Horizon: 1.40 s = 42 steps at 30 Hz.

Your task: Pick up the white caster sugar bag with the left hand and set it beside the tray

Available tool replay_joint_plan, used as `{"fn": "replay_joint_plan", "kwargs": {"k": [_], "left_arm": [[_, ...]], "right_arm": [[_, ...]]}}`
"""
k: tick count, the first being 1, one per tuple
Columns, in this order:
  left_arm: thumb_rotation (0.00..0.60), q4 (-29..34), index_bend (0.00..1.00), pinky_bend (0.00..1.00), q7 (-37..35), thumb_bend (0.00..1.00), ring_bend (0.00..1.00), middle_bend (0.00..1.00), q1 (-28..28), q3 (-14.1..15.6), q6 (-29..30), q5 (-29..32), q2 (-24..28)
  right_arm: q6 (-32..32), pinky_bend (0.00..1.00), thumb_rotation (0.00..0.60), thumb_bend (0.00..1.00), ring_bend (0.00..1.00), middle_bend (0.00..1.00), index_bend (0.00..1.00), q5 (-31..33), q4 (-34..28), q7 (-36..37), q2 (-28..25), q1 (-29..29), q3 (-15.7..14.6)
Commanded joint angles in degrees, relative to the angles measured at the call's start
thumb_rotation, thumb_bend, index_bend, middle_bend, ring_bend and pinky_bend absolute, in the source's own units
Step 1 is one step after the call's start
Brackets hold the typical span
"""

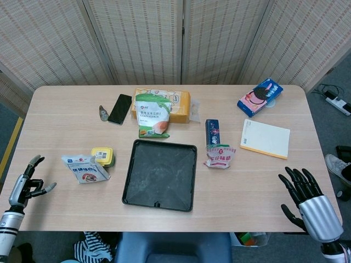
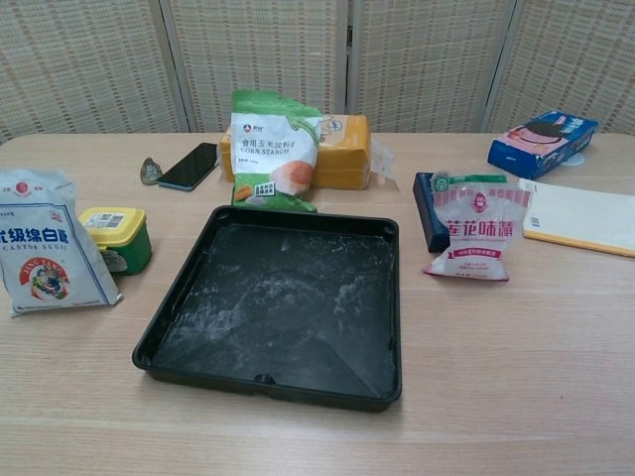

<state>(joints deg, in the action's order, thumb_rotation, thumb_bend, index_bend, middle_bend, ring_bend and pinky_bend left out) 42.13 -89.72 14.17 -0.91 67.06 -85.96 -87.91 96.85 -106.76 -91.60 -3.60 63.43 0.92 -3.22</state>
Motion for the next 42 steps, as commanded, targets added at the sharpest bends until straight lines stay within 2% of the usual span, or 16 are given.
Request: {"fn": "replay_joint_plan", "kwargs": {"k": [1,10,15,25,32,42], "left_arm": [[0.6,-4.3,0.02,1.0,-3.2,0.21,0.97,0.13,0.7,0.9,-0.6,-1.1,-4.0],[0.6,-10.9,0.05,1.0,-5.6,0.21,0.97,0.14,2.2,3.6,-2.1,-3.8,-9.3],[0.6,-12.8,0.07,1.0,-2.2,0.21,0.98,0.15,3.3,4.2,-4.1,-4.1,-11.7],[0.6,-12.6,0.11,1.0,-0.5,0.21,1.0,0.17,6.9,6.2,-8.2,-5.8,-11.0],[0.6,-11.0,0.12,1.0,-0.6,0.21,1.0,0.19,8.2,6.0,-8.5,-5.5,-9.8],[0.6,-7.8,0.15,1.0,5.6,0.21,1.0,0.22,9.6,5.2,-11.0,-4.0,-9.9]], "right_arm": [[-0.4,0.0,0.6,0.36,0.0,0.0,0.0,-0.5,0.1,0.4,-0.1,0.2,-0.3],[0.7,0.0,0.6,0.36,0.0,0.0,0.0,-1.1,0.6,1.6,-0.5,-0.1,-0.4],[0.0,0.0,0.6,0.35,0.0,0.0,0.0,-1.3,0.5,1.6,-0.6,0.1,-0.6],[0.8,0.0,0.6,0.35,0.0,0.0,0.0,-2.6,0.9,2.0,-0.7,-0.1,-1.1],[0.1,0.0,0.6,0.35,0.0,0.0,0.0,-2.3,0.7,1.8,-0.7,0.1,-1.0],[1.7,0.0,0.6,0.35,0.0,0.0,0.0,-3.0,1.1,2.7,-0.9,-0.4,-1.1]]}}
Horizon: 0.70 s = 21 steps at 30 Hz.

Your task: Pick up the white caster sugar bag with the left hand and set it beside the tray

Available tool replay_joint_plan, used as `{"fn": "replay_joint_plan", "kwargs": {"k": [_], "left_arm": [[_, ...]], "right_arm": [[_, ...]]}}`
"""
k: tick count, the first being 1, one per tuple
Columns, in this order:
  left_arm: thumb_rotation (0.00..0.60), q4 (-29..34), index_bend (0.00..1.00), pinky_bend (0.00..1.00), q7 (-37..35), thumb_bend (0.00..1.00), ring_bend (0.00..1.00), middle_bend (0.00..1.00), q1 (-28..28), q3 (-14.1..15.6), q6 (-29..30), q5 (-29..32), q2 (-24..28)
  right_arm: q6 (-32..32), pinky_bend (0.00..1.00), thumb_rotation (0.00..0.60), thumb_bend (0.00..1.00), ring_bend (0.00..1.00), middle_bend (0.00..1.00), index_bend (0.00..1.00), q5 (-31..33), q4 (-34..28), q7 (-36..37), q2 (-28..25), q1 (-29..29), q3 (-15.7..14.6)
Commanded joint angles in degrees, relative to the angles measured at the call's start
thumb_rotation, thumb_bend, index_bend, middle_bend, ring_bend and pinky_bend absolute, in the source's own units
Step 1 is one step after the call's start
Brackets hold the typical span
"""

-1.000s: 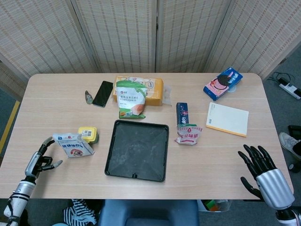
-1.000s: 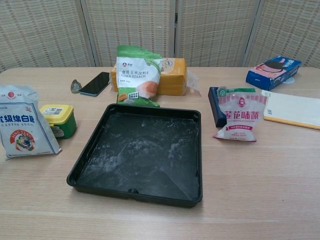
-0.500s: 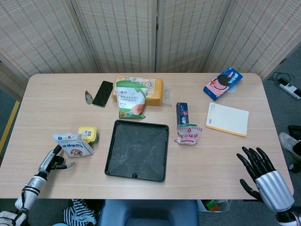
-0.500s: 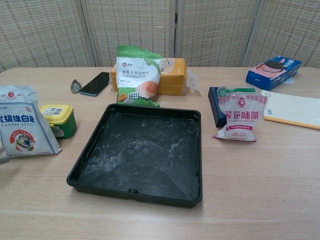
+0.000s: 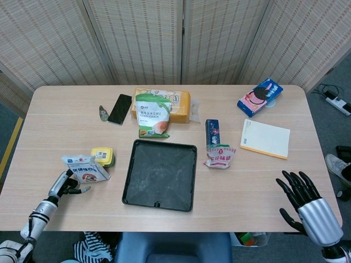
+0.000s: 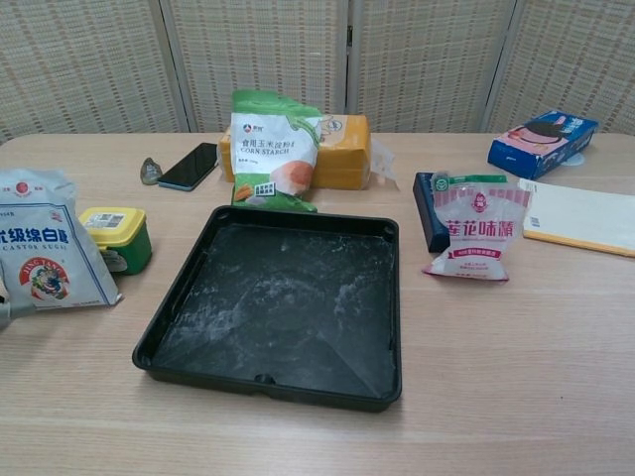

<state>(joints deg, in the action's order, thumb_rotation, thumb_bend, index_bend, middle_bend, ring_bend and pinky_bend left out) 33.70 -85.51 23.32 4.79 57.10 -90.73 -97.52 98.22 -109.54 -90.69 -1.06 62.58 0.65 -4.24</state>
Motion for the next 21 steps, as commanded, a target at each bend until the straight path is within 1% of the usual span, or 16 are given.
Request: {"fn": "replay_joint_plan", "kwargs": {"k": [1,7,10,12,15,18,21], "left_arm": [[0.6,0.8,0.16,1.0,1.8,0.21,1.0,0.22,0.6,-0.7,-1.4,1.0,-0.3],[0.6,1.5,0.21,1.0,4.2,0.21,1.0,0.3,1.3,-2.0,-2.5,2.7,-0.8],[0.6,1.7,0.28,1.0,5.3,0.21,1.0,0.39,1.1,-3.3,-1.8,3.9,-1.2],[0.6,1.7,0.39,1.0,5.8,0.21,1.0,0.49,1.1,-3.7,-1.6,4.4,-1.3],[0.6,1.6,0.54,1.0,8.3,0.23,1.0,0.63,0.5,-5.4,-0.3,6.0,-2.2],[0.6,1.4,0.63,1.0,10.9,0.26,1.0,0.73,-0.1,-6.0,0.2,6.9,-2.9],[0.6,1.7,0.69,1.0,11.9,0.29,1.0,0.77,-0.4,-6.3,0.2,7.3,-3.0]], "right_arm": [[0.5,0.0,0.6,0.36,0.0,0.0,0.0,-0.2,0.3,0.3,-0.1,-0.2,0.0],[0.7,0.0,0.6,0.35,0.0,0.0,0.0,-0.1,0.5,0.8,-0.2,-0.2,0.1],[0.6,0.0,0.6,0.36,0.0,0.0,0.0,-0.1,0.5,0.7,-0.2,-0.2,0.1],[0.5,0.0,0.6,0.36,0.0,0.0,0.0,-0.1,0.5,0.7,-0.2,-0.1,0.1],[0.6,0.0,0.6,0.36,0.0,0.0,0.0,-0.3,0.4,0.7,-0.2,-0.2,0.0],[1.6,0.0,0.6,0.35,0.0,0.0,0.0,-0.4,0.6,1.2,-0.3,-0.5,0.1],[2.3,0.0,0.6,0.36,0.0,0.0,0.0,-0.5,0.8,1.6,-0.2,-0.8,0.1]]}}
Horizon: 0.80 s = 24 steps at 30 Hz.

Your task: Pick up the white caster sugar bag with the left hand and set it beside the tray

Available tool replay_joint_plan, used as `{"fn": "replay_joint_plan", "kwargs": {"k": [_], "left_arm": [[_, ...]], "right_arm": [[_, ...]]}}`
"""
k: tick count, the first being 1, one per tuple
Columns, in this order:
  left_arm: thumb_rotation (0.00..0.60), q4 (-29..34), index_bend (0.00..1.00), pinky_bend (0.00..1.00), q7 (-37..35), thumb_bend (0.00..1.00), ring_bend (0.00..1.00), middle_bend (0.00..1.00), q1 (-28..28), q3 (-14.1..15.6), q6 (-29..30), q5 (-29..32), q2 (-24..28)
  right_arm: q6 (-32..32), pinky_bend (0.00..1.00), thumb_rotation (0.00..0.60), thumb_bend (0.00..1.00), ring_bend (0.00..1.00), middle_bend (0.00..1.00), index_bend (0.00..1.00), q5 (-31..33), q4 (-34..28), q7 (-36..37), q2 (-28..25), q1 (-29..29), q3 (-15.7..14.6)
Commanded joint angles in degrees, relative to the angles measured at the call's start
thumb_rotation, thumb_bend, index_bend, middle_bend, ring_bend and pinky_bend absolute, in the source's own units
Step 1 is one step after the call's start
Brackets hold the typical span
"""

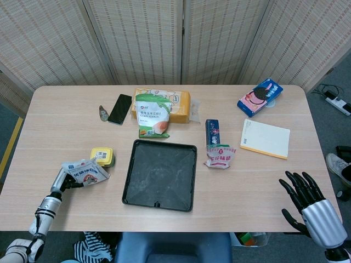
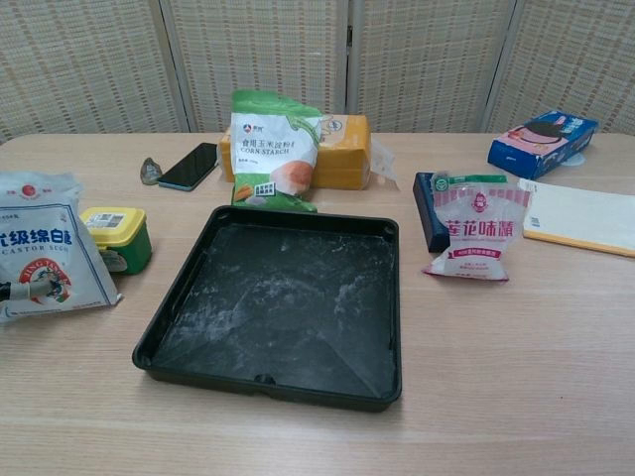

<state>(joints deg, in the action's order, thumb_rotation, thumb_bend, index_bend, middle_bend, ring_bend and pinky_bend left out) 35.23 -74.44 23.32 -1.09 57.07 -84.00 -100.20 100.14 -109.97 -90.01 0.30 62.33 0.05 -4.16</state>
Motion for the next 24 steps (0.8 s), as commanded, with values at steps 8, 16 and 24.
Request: {"fn": "replay_joint_plan", "kwargs": {"k": [8,16,24], "left_arm": [[0.6,3.0,0.78,1.0,1.8,0.33,1.0,0.85,-0.7,0.0,1.1,-0.3,1.4],[0.6,21.2,0.82,1.0,7.5,0.39,1.0,0.9,-1.8,-0.1,0.2,1.5,13.3],[0.6,45.9,0.83,1.0,27.2,0.47,1.0,0.91,-1.6,0.5,-2.2,4.6,26.6]], "right_arm": [[0.3,0.0,0.6,0.35,0.0,0.0,0.0,0.1,0.4,0.4,0.2,-0.1,0.3],[0.5,0.0,0.6,0.36,0.0,0.0,0.0,-0.1,0.4,0.2,0.3,-0.2,0.3],[-0.8,0.0,0.6,0.36,0.0,0.0,0.0,-0.4,-0.1,-0.7,0.4,0.2,0.0]]}}
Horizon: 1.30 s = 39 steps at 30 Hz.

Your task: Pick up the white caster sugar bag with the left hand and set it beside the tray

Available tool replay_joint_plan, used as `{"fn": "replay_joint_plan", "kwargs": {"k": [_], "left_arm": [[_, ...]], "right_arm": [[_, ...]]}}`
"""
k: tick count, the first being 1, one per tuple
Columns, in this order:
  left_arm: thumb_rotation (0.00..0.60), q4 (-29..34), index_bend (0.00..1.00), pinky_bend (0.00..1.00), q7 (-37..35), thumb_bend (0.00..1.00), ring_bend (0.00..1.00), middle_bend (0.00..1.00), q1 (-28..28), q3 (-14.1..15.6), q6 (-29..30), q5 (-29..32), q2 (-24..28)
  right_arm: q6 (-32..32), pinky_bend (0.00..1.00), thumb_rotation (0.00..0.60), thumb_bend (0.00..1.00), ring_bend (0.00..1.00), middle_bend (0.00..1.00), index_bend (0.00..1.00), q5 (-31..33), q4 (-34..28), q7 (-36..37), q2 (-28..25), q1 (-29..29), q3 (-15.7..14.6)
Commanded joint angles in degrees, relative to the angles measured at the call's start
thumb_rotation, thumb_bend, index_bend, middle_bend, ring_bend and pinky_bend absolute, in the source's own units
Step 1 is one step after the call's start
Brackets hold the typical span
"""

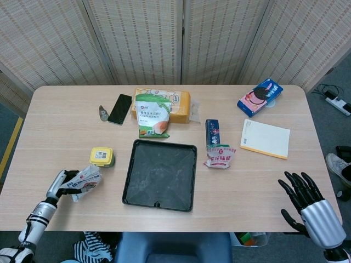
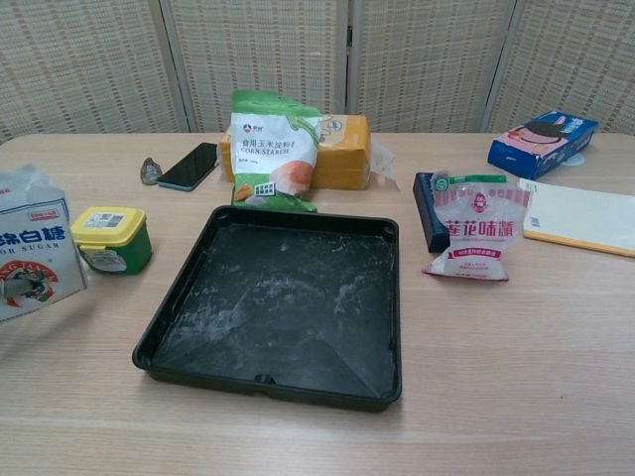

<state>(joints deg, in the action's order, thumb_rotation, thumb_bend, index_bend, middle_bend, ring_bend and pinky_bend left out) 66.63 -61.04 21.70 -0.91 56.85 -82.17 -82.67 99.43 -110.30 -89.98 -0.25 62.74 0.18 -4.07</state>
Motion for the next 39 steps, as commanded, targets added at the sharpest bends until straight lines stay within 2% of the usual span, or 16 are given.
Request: {"fn": "replay_joint_plan", "kwargs": {"k": [1,4,8,13,22,27,32,39], "left_arm": [[0.6,17.1,0.83,1.0,17.0,0.48,1.0,0.91,0.2,0.4,-2.2,3.3,10.2],[0.6,26.2,0.83,1.0,28.1,0.48,1.0,0.92,0.9,0.4,-3.2,6.4,13.5],[0.6,34.6,0.83,1.0,40.0,0.48,1.0,0.92,2.6,-0.6,-4.3,12.4,16.0],[0.6,40.7,0.83,1.0,52.2,0.48,1.0,0.92,5.5,-2.7,-3.7,21.5,16.7],[0.6,44.5,0.83,1.0,69.6,0.48,1.0,0.92,11.1,-5.6,0.6,32.2,15.3],[0.6,46.5,0.83,1.0,81.2,0.48,1.0,0.92,15.1,-6.7,5.1,39.1,14.3],[0.6,48.0,0.84,1.0,92.2,0.48,1.0,0.93,17.9,-5.7,10.9,44.8,11.5],[0.6,47.2,0.84,1.0,103.8,0.47,1.0,0.93,19.9,-3.0,17.8,46.2,6.2]], "right_arm": [[-0.1,0.0,0.6,0.36,0.0,0.0,0.0,-0.1,-0.1,-0.2,0.0,0.0,-0.1],[-0.3,0.0,0.6,0.35,0.0,0.0,0.0,-0.1,-0.1,-0.1,-0.1,0.1,-0.1],[-0.6,0.0,0.6,0.35,0.0,0.0,0.0,0.0,-0.2,0.2,-0.2,0.2,-0.2],[-0.5,0.0,0.6,0.36,0.0,0.0,0.0,-0.3,-0.1,0.6,-0.4,0.3,-0.4],[-1.1,0.0,0.6,0.36,0.0,0.0,0.0,-0.2,-0.1,0.9,-0.6,0.5,-0.5],[-1.5,0.0,0.6,0.35,0.0,0.0,0.0,-0.1,-0.3,0.8,-0.6,0.7,-0.6],[-1.8,0.0,0.6,0.35,0.0,0.0,0.0,0.0,-0.5,0.7,-0.6,0.8,-0.6],[-1.3,0.0,0.6,0.36,0.0,0.0,0.0,-0.2,-0.4,0.8,-0.7,0.7,-0.6]]}}
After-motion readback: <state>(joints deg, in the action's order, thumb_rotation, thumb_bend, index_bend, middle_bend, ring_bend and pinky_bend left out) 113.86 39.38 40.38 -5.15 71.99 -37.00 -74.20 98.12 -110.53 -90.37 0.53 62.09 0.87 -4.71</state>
